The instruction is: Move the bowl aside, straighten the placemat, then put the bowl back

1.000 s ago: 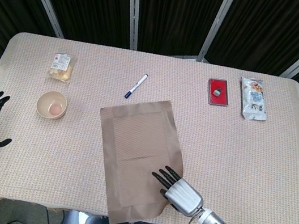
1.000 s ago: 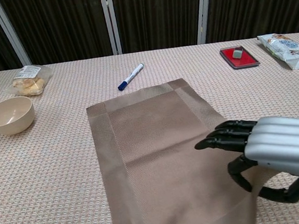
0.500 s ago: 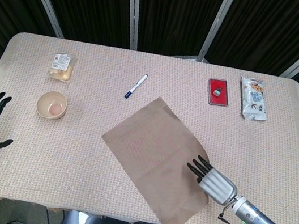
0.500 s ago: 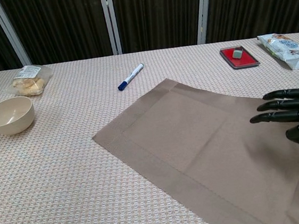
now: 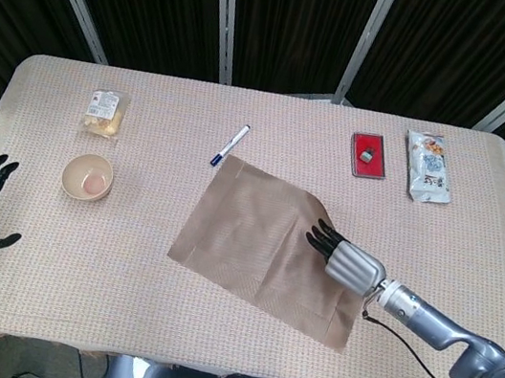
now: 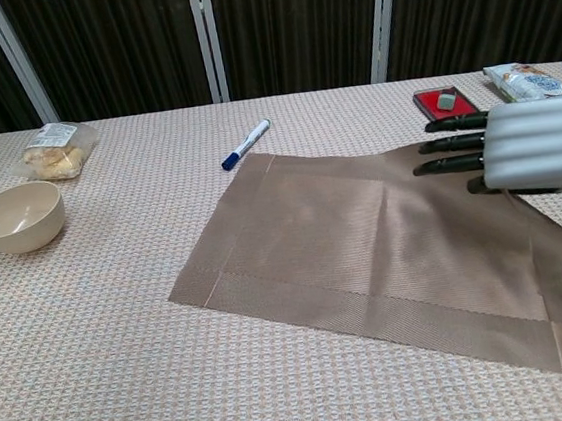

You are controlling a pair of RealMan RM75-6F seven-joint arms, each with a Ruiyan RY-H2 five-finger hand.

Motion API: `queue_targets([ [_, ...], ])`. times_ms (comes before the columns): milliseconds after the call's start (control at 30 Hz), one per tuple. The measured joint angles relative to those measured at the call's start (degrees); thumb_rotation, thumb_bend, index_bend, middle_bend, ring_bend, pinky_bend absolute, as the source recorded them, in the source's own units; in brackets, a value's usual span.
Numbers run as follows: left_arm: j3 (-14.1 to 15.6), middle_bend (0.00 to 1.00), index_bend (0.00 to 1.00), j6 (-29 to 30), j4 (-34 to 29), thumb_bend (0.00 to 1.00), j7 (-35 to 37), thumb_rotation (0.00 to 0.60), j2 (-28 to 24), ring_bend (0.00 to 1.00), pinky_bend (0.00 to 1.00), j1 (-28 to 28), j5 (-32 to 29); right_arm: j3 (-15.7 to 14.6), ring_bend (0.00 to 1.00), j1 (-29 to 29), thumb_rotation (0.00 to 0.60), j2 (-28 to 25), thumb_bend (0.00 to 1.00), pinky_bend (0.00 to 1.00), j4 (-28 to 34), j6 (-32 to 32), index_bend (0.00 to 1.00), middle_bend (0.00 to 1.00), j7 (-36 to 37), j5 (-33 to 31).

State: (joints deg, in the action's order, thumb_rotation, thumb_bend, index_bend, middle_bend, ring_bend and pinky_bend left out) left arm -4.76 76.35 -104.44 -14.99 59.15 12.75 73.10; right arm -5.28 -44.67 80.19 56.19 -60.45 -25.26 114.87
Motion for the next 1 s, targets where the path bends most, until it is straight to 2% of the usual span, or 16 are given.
queue_targets([
  [100,-0.1,0.00,0.00,-0.3,0.3,0.07,0.3,0.600,0.0,0.00,0.00,0.1,-0.4,1.1,0.00,-1.5,0.600,1.9,0.43,0.00,-2.7,0.3,0.80,0.04,-2.0,0.2],
  [167,-0.2,0.00,0.00,-0.5,0.5,0.07,0.6,0.600,0.0,0.00,0.00,0.2,-0.6,1.7,0.00,-2.5,0.600,3.0,0.42,0.00,-4.3,0.5,0.76,0.03,-2.7,0.1],
  [200,-0.2,0.00,0.00,-0.6,0.6,0.07,0.8,0.600,-0.1,0.00,0.00,0.2,-0.7,2.1,0.00,-3.3,0.600,3.6,0.39,0.00,-5.3,0.6,0.67,0.02,-2.7,0.0],
  [267,-0.4,0.00,0.00,-0.8,0.8,0.07,1.4,0.600,-0.2,0.00,0.00,0.2,-1.0,2.5,0.00,-4.0,0.600,4.2,0.23,0.00,-6.8,0.1,0.38,0.00,-2.1,-0.2],
  [300,-0.4,0.00,0.00,-0.9,0.9,0.07,1.6,0.600,-0.3,0.00,0.00,0.2,-1.1,2.6,0.00,-4.1,0.600,4.6,0.11,0.00,-7.8,-0.6,0.19,0.00,-1.7,-0.4],
  [333,-0.4,0.00,0.00,-1.0,1.0,0.07,1.9,0.600,-0.4,0.00,0.00,0.2,-1.1,2.7,0.00,-4.0,0.600,4.9,0.04,0.00,-8.4,-1.3,0.07,0.00,-1.3,-0.6],
  [367,-0.4,0.00,0.00,-1.1,1.0,0.07,2.1,0.600,-0.4,0.00,0.00,0.2,-1.1,2.8,0.00,-3.9,0.600,5.1,0.01,0.00,-8.8,-2.1,0.02,0.00,-1.1,-0.8],
  [533,-0.3,0.00,0.00,-1.0,1.0,0.07,2.7,0.600,-0.7,0.00,0.00,0.1,-0.5,3.9,0.00,-1.7,0.600,5.4,0.00,0.00,-8.5,-7.1,0.00,0.00,0.8,-3.6],
  [667,-0.1,0.00,0.00,-0.7,1.1,0.08,3.9,0.600,-0.8,0.00,0.00,0.0,0.9,5.5,0.00,1.8,0.600,4.1,0.00,0.00,-5.1,-10.6,0.00,0.00,2.5,-8.3],
  [833,0.5,0.00,0.00,-0.6,2.0,0.07,7.4,0.600,-0.9,0.00,0.00,0.0,4.1,6.9,0.00,7.2,0.600,0.1,0.00,0.00,4.0,-12.6,0.00,0.00,4.2,-14.7],
  [1000,1.7,0.00,0.00,-1.6,3.3,0.10,10.4,0.600,-1.1,0.00,0.00,0.3,7.4,7.6,0.00,14.3,0.600,-4.8,0.00,0.00,17.9,-15.3,0.00,0.00,7.4,-22.0],
])
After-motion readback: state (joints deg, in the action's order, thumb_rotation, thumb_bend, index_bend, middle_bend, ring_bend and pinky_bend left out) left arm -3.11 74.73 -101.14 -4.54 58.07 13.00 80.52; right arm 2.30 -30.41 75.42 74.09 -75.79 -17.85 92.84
